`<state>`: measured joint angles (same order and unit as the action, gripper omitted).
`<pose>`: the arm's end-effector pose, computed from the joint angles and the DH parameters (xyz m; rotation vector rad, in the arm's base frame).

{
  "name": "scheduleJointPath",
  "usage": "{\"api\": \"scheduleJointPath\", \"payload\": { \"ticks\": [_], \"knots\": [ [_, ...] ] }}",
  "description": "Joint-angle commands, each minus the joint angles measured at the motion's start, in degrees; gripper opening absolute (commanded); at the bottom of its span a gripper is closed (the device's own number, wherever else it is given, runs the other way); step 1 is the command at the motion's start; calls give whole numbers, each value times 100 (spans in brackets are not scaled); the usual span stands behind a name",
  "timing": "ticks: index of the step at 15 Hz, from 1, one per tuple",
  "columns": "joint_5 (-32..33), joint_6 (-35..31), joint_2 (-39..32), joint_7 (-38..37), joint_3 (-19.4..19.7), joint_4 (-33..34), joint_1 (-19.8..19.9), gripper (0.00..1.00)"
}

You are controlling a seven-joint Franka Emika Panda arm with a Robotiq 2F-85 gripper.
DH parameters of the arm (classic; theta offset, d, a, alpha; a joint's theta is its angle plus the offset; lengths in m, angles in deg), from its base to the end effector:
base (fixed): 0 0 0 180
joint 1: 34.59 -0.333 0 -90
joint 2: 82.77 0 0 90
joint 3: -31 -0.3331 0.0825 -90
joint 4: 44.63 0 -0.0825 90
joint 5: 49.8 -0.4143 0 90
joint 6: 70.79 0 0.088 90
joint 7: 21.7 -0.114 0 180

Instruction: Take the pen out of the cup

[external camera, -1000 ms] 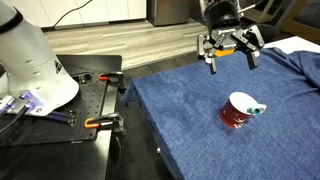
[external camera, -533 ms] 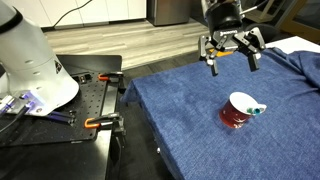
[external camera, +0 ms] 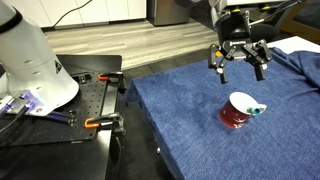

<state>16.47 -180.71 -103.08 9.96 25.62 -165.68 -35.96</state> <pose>0.5719 -0.0034 0.2289 1.7012 1.4595 -0.7944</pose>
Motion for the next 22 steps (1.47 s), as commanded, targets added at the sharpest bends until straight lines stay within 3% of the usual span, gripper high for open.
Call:
{"api": "scheduleJointPath", "payload": {
  "ticks": [1,6,14,17,20,22],
  "knots": [
    [33,-145,-571,487,55,668,87,100],
    [62,-17,-1213,648,98,1370,52,100],
    [-1,1,-2008,724,125,2105,52,82],
    [-14,6,-2169,740,128,2278,51,82],
    [-27,5,-2265,762,124,2412,49,70],
    [-39,-1,-2313,791,121,2492,52,69]
  ]
}}
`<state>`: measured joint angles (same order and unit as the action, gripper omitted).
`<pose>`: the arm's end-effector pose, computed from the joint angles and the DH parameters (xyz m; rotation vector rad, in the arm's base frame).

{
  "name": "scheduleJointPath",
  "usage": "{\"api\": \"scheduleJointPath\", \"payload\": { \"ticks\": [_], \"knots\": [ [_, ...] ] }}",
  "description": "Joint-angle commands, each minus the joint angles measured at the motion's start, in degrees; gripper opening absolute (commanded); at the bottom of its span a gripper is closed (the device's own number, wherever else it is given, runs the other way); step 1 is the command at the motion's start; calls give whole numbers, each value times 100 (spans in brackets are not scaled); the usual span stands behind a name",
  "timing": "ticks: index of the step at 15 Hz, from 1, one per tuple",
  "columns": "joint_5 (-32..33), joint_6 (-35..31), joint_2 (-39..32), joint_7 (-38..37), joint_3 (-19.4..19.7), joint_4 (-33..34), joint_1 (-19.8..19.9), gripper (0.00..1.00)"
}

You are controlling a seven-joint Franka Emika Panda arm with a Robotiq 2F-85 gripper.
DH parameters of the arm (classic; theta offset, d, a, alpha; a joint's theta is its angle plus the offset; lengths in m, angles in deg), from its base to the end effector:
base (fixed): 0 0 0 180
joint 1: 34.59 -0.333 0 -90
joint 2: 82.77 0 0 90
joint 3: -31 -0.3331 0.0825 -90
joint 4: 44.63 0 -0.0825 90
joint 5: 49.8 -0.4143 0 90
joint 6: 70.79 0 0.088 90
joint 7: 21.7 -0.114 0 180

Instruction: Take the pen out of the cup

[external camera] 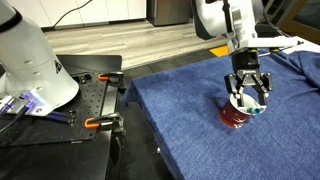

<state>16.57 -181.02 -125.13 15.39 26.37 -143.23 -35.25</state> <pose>0.6663 -0.0121 0.1372 1.6944 1.5353 -0.8406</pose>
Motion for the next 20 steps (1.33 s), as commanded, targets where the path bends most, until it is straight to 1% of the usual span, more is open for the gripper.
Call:
{"api": "scheduleJointPath", "payload": {
  "ticks": [1,2,5,10,14,15,16,17,20],
  "knots": [
    [-57,30,-128,272,44,281,-18,63],
    [-60,29,-153,306,45,317,-18,65],
    [-94,26,-214,439,44,417,-7,63],
    [-179,58,-331,620,48,543,24,66],
    [-214,59,-375,660,60,553,51,64],
    [-219,63,-379,642,62,549,57,47],
    [-216,63,-381,631,64,550,60,40],
    [-210,71,-379,618,67,555,58,37],
    [-198,79,-365,597,73,569,47,13]
  ]
}}
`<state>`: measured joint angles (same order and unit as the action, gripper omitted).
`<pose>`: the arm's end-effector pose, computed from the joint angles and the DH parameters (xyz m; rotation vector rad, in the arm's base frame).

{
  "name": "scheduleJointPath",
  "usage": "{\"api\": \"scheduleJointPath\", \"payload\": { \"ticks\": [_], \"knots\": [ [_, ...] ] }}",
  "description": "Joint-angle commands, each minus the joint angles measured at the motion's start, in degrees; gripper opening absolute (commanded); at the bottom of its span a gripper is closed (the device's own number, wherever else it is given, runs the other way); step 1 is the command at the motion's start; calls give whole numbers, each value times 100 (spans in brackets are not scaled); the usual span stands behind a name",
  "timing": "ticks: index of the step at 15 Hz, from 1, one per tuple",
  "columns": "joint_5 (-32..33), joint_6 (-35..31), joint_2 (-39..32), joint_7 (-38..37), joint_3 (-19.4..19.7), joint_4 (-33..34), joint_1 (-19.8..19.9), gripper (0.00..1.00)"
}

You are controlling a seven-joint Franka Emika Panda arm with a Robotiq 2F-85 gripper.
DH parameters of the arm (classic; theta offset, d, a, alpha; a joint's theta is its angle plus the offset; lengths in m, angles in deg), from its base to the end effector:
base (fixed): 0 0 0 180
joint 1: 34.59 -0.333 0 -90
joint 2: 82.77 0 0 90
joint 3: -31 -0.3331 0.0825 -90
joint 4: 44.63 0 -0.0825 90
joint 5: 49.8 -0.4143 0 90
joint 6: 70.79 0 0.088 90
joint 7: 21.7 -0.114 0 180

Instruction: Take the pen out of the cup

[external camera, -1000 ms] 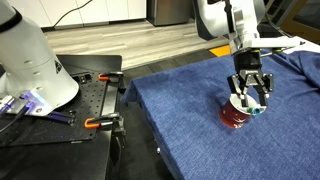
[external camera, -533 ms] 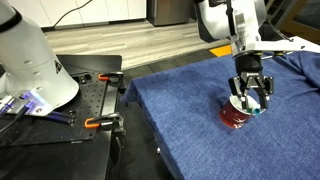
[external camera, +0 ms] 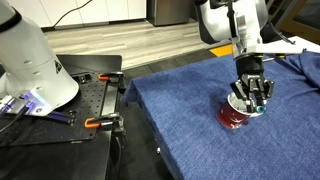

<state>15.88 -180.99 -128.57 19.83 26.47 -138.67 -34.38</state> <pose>0.6835 -0.0230 0.1266 1.6831 1.5836 -0.8710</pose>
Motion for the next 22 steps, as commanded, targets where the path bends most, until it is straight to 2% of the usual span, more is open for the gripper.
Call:
{"api": "scheduleJointPath", "payload": {
  "ticks": [1,2,3,11,17,22],
  "knots": [
    [-127,77,-15,152,63,112,-43,5],
    [-120,121,3,148,62,105,-52,2],
    [-120,139,28,134,56,87,-61,6],
    [-116,329,623,-53,0,-426,-233,6],
    [-61,694,1512,-190,-56,-1025,-403,6],
    [-41,429,2148,-150,-183,-1257,-412,6]
  ]
}}
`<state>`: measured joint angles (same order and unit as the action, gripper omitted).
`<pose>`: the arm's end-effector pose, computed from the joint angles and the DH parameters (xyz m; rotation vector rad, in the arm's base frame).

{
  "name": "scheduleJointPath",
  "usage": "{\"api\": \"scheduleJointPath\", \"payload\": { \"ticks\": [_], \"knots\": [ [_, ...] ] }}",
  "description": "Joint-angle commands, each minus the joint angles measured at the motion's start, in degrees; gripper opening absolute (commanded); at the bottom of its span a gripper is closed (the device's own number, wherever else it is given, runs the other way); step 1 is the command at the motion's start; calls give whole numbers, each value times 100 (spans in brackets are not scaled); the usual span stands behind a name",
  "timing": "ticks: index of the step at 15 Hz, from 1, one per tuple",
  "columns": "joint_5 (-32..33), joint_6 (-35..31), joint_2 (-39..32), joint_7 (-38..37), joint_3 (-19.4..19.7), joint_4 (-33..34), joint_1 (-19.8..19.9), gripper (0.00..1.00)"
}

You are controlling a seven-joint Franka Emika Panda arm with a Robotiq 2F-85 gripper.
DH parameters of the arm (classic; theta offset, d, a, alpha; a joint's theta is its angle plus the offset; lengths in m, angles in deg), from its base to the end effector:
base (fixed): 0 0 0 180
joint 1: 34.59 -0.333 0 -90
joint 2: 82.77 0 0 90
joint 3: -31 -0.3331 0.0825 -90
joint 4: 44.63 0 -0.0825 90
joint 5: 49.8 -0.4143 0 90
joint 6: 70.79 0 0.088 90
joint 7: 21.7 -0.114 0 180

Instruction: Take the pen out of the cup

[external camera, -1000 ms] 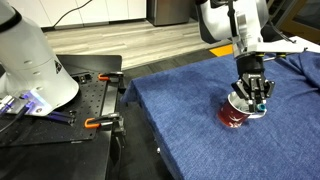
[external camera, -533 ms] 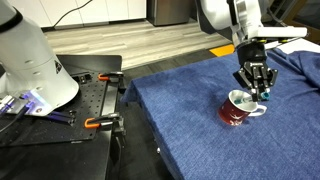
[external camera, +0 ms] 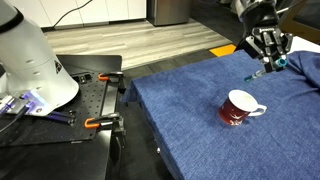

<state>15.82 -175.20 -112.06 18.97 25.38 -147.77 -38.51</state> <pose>0.6598 0.0244 0.2585 1.6329 1.4879 -0.8004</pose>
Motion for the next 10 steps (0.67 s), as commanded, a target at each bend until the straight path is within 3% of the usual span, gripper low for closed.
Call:
{"api": "scheduleJointPath", "payload": {
  "ticks": [1,10],
  "knots": [
    [-5,-262,570,6,-96,-342,13,6],
    [-97,-857,640,413,-64,59,87,6]
  ]
}}
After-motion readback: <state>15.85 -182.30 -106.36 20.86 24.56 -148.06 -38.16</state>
